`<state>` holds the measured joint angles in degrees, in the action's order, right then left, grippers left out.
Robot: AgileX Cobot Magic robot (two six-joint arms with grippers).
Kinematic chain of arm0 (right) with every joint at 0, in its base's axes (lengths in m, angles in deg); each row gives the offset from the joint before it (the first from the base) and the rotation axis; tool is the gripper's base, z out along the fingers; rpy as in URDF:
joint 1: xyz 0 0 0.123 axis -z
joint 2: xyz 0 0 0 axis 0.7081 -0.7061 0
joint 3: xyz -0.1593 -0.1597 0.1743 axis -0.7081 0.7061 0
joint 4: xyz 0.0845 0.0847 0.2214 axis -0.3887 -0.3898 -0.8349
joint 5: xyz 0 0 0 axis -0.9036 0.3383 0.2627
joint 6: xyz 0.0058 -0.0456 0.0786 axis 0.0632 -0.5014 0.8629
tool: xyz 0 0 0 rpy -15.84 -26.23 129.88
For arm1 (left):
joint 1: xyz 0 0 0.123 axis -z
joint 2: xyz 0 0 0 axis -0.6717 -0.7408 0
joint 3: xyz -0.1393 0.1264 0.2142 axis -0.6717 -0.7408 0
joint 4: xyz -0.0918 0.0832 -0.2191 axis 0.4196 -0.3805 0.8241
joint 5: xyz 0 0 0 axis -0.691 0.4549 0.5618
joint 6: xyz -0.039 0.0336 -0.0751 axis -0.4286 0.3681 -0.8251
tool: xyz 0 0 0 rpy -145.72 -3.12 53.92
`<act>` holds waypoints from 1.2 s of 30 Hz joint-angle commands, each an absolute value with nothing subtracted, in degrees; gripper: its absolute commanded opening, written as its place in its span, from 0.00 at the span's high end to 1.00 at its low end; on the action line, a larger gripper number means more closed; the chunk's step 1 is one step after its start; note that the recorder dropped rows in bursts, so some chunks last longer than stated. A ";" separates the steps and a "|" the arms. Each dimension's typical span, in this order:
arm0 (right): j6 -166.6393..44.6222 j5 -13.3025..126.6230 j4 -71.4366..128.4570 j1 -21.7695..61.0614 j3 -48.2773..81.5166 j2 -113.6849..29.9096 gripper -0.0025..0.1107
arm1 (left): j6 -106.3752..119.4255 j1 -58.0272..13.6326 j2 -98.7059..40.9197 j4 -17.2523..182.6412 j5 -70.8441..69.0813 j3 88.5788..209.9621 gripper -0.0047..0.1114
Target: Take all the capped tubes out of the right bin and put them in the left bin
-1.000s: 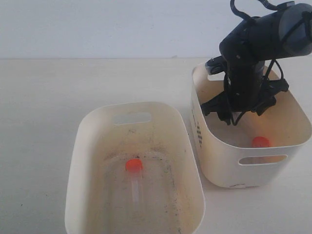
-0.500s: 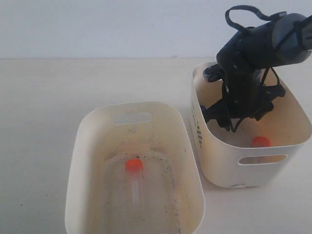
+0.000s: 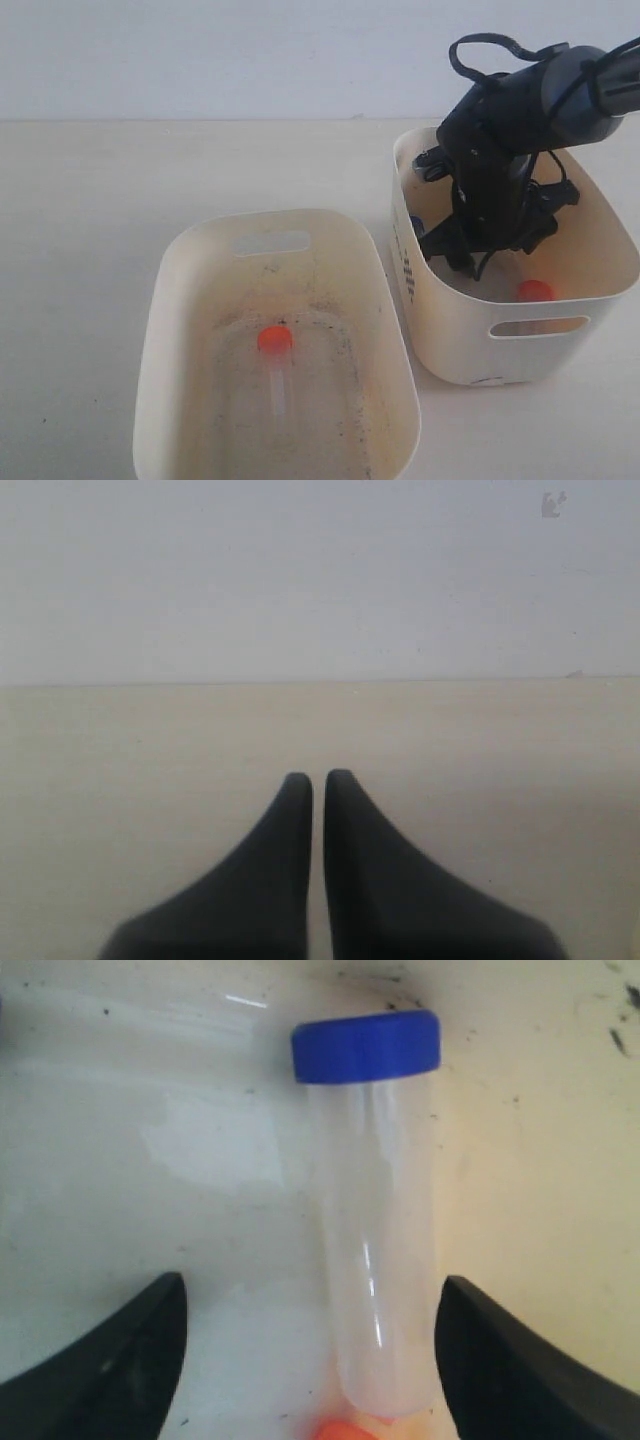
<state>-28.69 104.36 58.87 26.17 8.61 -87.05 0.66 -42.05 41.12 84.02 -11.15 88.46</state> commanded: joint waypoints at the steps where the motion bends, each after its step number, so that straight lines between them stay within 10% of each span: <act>1: -29.37 106.81 60.52 26.80 8.88 -87.38 0.49 | 0.42 -41.64 40.92 84.21 -10.73 88.58 0.92; 8: -32.43 106.36 58.63 26.80 8.88 -87.28 0.78 | 0.42 -41.64 40.92 84.21 -10.73 88.58 0.92; 12: -31.53 107.09 59.30 26.80 8.88 -86.67 0.73 | 0.42 -41.64 40.92 84.21 -10.73 88.58 0.92; 18: -31.64 107.35 59.44 26.80 8.78 -85.54 0.40 | 0.42 -41.64 40.92 84.21 -10.73 88.58 0.92; 36: -41.75 103.09 47.25 26.80 8.77 -87.80 0.52 | 0.42 -41.64 40.92 84.21 -10.73 88.58 0.92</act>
<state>-37.25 105.44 55.05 26.20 8.50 -87.08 0.66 -42.05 41.12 84.02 -11.15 88.46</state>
